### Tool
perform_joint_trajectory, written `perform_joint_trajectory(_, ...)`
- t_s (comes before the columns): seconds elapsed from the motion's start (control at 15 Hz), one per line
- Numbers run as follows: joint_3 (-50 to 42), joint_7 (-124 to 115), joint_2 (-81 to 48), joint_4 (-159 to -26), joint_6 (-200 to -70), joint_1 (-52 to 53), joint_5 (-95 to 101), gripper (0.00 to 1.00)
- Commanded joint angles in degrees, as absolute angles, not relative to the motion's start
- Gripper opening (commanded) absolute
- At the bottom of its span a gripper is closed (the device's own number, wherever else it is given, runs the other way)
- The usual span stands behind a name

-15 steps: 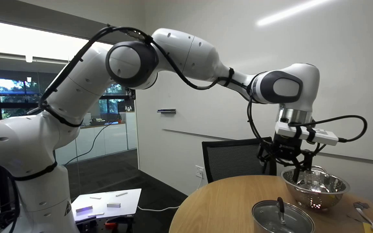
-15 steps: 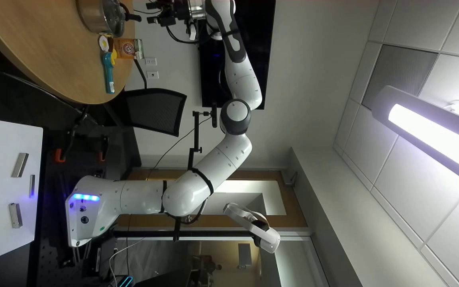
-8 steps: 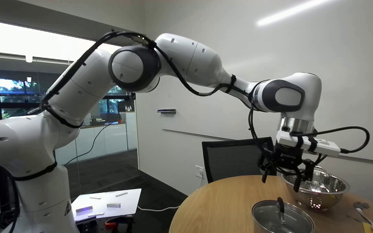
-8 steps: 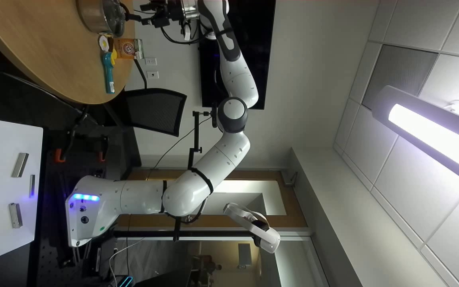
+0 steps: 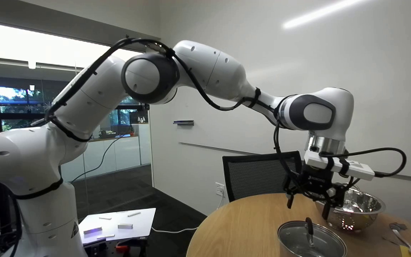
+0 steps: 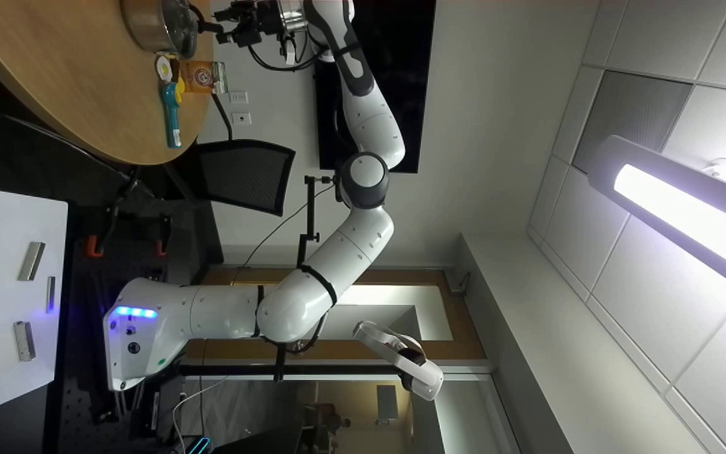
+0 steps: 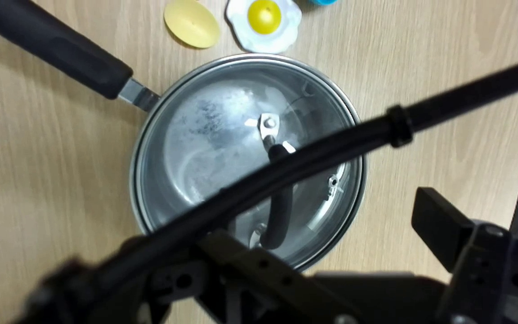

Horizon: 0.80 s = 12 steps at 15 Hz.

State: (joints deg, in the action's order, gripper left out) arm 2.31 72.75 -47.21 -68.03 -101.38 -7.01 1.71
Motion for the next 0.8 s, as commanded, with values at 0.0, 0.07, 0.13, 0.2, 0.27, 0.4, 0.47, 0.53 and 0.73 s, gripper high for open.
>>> perform_joint_trajectory(0.0, 2.26, 71.93, -46.73, -69.60, -102.02, -6.54, 3.13, 1.00)
perform_joint_trajectory(0.07, 2.28, 71.91, -46.88, -69.65, -101.95, -6.52, 3.18, 1.00)
perform_joint_trajectory(0.13, 2.25, 71.92, -47.02, -69.73, -101.93, -6.45, 3.33, 1.00)
perform_joint_trajectory(0.2, 2.27, 71.95, -47.20, -69.75, -101.83, -6.41, 3.38, 1.00)
perform_joint_trajectory(0.27, 2.27, 71.92, -47.32, -69.83, -101.76, -6.35, 3.45, 1.00)
perform_joint_trajectory(0.4, 2.29, 71.90, -47.59, -69.92, -101.64, -6.21, 3.56, 1.00)
perform_joint_trajectory(0.47, 2.28, 71.80, -47.75, -69.92, -101.53, -6.11, 3.61, 1.00)
perform_joint_trajectory(0.53, 2.27, 71.76, -47.91, -69.92, -101.45, -6.03, 3.66, 1.00)
perform_joint_trajectory(0.73, 2.32, 71.87, -48.43, -69.81, -101.28, -5.78, 3.79, 1.00)
